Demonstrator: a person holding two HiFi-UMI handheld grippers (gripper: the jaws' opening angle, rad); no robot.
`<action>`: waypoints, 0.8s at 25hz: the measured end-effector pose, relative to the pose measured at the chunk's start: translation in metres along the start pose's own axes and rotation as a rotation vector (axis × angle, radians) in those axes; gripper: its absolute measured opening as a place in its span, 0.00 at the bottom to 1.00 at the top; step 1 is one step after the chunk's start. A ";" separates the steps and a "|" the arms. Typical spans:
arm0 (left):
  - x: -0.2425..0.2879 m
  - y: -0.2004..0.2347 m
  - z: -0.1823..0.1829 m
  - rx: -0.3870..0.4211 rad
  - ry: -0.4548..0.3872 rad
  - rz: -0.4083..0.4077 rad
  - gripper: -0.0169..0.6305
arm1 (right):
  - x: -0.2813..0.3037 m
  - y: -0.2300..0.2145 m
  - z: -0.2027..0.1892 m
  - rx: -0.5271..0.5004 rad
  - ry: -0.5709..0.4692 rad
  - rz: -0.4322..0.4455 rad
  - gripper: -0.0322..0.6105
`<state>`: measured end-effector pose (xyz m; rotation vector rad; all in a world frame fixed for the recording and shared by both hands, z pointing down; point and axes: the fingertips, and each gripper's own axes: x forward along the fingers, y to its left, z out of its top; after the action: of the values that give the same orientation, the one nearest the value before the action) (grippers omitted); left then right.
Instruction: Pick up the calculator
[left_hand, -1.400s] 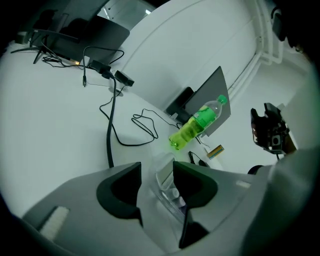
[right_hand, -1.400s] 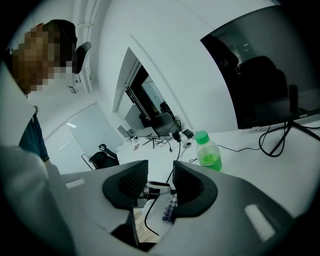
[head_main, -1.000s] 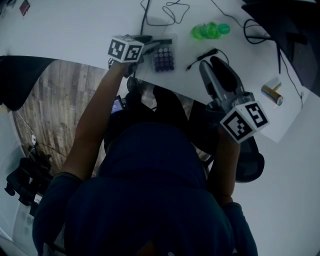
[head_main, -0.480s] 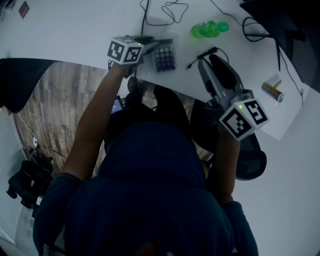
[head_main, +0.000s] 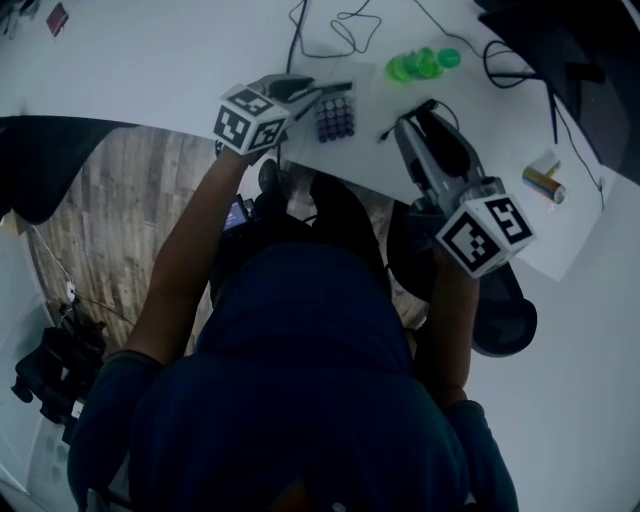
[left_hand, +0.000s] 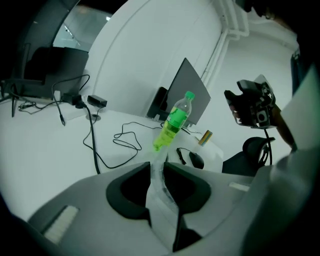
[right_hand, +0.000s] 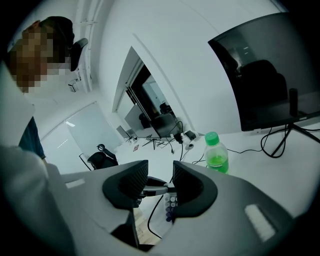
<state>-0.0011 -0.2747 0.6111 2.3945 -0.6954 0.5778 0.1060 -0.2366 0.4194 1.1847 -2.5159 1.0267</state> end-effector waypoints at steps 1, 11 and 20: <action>-0.004 0.000 0.004 0.020 -0.009 0.011 0.15 | 0.000 0.003 0.000 -0.003 -0.001 0.000 0.26; -0.058 0.001 0.039 0.118 -0.114 0.077 0.15 | -0.002 0.031 0.010 -0.036 -0.035 -0.004 0.26; -0.106 -0.010 0.054 0.183 -0.168 0.090 0.15 | -0.009 0.056 0.014 -0.069 -0.069 -0.012 0.26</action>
<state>-0.0639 -0.2649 0.5102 2.6148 -0.8583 0.4993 0.0724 -0.2152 0.3761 1.2345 -2.5707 0.9030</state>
